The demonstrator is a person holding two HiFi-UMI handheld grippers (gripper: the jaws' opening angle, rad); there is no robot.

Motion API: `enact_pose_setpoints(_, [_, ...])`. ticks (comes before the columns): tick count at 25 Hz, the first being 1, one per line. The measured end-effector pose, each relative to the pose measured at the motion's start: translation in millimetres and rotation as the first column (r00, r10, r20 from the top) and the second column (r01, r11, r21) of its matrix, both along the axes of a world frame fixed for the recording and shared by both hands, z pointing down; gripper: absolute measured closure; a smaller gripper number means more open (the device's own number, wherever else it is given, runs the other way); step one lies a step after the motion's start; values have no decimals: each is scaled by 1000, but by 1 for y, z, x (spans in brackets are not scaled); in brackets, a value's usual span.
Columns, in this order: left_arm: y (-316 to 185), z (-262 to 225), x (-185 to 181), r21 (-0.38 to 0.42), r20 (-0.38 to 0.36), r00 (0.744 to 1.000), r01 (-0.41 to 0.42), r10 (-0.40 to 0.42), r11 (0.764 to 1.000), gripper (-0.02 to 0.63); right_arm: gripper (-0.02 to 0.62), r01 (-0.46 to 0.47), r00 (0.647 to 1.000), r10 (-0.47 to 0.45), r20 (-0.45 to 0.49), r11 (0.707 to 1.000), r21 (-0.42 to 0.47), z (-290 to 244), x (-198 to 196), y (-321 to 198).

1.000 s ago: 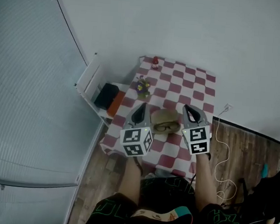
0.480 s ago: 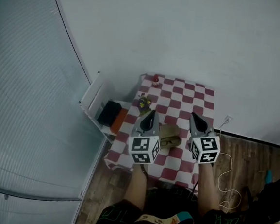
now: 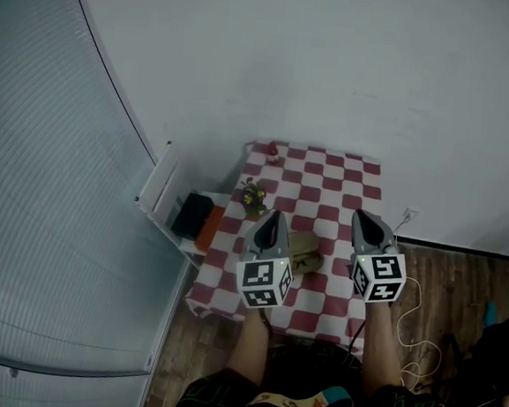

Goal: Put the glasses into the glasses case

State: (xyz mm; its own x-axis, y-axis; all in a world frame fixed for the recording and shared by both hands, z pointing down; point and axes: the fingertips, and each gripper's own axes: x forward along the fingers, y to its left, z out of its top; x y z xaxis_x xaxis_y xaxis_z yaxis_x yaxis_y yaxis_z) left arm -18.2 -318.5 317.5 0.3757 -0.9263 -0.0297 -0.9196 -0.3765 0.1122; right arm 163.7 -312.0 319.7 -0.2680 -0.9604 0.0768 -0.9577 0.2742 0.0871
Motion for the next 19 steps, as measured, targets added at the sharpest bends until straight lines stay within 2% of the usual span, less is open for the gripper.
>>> enact_pose_setpoints(7, [0,13,7,-15,49,999,-8,9,1000,598,592,25,1000,-25,8,1000,-12,7,-2,-4])
enact_pose_setpoints(12, [1,24,7,-49,57,998,-9,12,999,598,592,34,999,-34,13,999,-15,9,3,-8])
enact_pose_setpoints(19, [0,24,-10,-50,62,997,48,-45,998,598,592,28,1000,-27,9,999,-18,12,12,-14])
